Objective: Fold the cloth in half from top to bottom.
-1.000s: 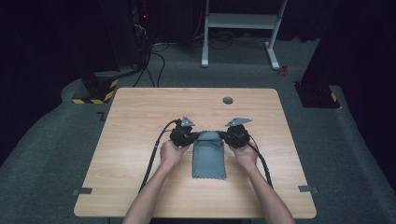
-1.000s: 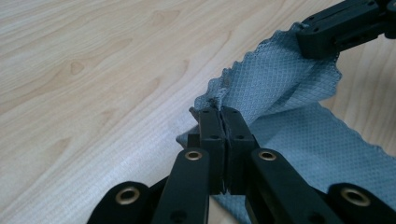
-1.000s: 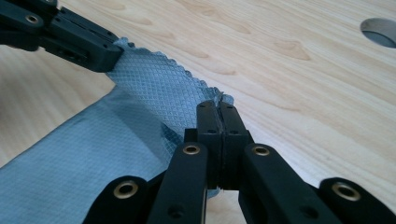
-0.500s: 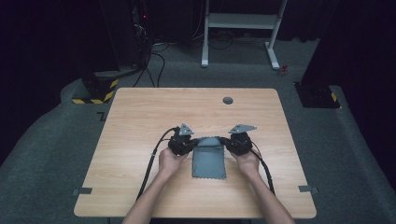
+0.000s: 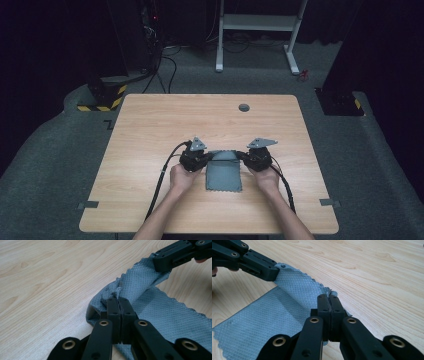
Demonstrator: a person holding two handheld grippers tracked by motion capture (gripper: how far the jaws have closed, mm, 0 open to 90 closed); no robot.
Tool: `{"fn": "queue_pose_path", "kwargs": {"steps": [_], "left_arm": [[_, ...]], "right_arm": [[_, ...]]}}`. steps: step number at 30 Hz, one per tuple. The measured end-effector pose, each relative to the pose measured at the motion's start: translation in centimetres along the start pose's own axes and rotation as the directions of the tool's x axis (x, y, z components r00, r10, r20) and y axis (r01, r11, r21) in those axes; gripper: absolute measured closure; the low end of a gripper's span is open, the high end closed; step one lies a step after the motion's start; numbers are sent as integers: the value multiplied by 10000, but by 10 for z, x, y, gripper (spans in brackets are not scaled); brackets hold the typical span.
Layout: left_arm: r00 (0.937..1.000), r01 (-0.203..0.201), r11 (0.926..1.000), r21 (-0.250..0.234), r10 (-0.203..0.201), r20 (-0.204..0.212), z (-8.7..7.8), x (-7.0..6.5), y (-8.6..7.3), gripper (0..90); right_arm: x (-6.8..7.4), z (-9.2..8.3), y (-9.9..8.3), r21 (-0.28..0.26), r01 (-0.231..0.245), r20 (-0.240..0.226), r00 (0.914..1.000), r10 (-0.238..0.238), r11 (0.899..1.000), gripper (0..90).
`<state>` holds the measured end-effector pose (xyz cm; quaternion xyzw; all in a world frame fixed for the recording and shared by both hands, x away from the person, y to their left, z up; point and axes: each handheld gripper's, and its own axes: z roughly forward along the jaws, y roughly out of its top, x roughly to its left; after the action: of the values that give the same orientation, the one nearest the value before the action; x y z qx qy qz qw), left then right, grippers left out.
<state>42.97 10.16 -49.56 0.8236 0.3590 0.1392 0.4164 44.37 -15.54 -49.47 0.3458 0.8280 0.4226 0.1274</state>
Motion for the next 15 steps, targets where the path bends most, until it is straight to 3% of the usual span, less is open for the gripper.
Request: {"fn": "queue_pose_path", "kwargs": {"steps": [7, 15], "left_arm": [[9991, 268, 9995, -163, -262, 346, -2, 0, -7, 887], [9980, 375, 9990, -230, -363, 519, -5, -1, -9, 887]], "right_arm": [[3, -2, -2, -29, 179, 6, 9998, -179, 9998, 897], [6, -5, -12, -167, -11, -192, 9998, 8, 9999, 897]]}}
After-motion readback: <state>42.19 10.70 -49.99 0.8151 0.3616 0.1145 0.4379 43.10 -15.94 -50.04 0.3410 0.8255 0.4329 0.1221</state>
